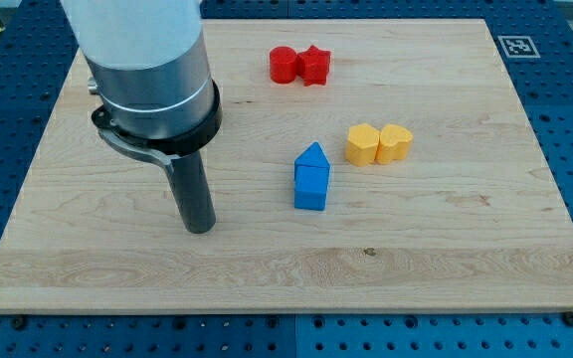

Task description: Move your arm to the bottom right of the cube

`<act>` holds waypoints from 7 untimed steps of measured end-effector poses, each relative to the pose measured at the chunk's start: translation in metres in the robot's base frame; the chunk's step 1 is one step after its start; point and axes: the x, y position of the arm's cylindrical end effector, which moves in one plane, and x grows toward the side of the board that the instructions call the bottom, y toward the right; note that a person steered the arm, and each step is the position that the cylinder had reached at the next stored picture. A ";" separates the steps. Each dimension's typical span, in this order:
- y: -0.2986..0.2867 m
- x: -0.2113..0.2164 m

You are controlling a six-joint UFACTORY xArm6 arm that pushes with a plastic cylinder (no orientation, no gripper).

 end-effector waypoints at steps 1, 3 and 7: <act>0.000 0.001; 0.011 0.019; 0.174 0.027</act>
